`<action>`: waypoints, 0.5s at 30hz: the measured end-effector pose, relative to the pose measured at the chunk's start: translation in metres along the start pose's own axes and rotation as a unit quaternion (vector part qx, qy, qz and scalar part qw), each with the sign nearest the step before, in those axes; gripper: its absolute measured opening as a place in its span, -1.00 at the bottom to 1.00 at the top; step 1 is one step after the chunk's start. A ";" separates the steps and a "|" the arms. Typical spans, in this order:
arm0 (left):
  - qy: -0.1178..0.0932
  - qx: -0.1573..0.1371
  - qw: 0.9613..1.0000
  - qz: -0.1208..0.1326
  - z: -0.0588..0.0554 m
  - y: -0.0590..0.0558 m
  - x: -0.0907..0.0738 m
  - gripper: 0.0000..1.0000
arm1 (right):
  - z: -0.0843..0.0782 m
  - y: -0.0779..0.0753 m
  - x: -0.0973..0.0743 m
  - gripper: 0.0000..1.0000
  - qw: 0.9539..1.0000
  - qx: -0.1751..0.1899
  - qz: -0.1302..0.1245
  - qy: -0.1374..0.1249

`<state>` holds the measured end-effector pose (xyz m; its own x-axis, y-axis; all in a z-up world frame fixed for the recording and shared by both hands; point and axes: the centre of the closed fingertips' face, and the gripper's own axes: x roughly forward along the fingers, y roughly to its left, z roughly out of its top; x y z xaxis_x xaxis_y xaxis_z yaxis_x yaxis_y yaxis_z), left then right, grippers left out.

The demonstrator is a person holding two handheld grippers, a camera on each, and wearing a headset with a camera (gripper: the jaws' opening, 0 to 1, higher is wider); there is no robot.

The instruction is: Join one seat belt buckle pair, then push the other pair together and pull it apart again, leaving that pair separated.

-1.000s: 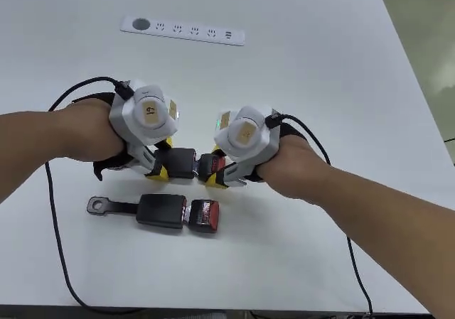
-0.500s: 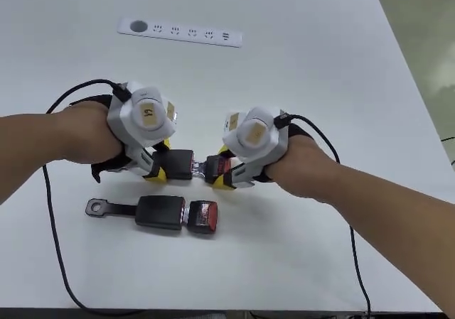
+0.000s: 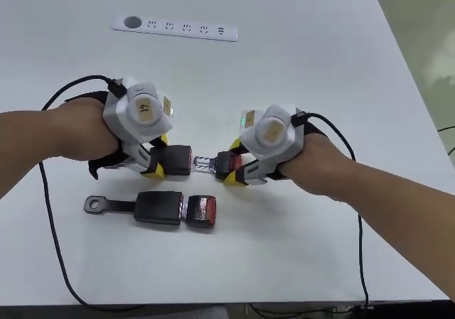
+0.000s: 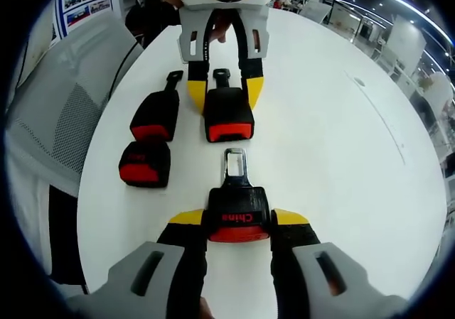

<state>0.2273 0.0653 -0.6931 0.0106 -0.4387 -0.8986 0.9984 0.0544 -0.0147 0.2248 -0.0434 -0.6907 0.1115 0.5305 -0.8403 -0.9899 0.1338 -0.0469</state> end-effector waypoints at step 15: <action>0.010 0.000 1.000 0.001 -0.001 0.000 0.000 -0.34 | -0.065 -0.004 -0.040 -0.34 1.000 0.019 0.000 0.023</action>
<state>0.2268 0.0661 -0.6940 0.0110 -0.4211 -0.9069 0.9984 0.0552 -0.0135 0.2184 -0.1193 -0.6923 0.1070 0.4911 -0.8645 -0.9858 0.1657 -0.0278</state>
